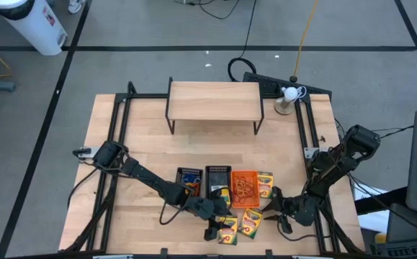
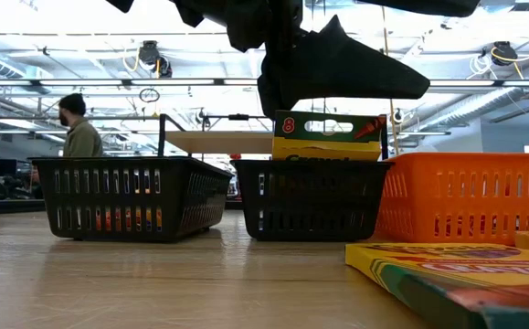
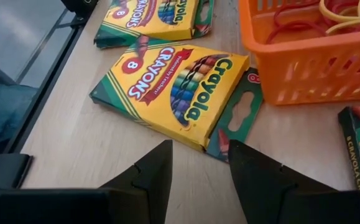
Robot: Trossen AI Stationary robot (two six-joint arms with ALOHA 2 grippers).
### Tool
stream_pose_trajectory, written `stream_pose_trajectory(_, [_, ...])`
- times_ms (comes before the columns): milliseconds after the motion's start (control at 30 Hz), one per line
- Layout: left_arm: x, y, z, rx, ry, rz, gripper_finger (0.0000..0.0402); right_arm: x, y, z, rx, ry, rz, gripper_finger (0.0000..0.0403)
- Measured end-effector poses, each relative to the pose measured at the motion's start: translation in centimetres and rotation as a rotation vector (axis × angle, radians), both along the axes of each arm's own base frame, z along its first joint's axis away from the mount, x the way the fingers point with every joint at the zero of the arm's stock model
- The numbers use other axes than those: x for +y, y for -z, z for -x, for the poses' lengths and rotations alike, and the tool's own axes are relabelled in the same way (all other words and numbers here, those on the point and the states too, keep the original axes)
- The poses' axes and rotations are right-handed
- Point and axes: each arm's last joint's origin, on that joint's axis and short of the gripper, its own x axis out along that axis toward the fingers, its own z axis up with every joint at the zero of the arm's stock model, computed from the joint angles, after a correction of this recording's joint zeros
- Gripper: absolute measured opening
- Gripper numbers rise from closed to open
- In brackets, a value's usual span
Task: Pick & Place Office Desk Supplies
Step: Put the crayon box into the right black bin
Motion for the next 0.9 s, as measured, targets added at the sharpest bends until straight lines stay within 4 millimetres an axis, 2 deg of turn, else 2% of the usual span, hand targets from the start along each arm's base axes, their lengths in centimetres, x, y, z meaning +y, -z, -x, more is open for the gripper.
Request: stream_pose_trajectory(900, [0.00, 0.01, 0.00, 0.000, 0.000, 0.000, 0.0230, 0.11, -0.15, -0.12, -0.014, -0.027, 0.001, 0.0146])
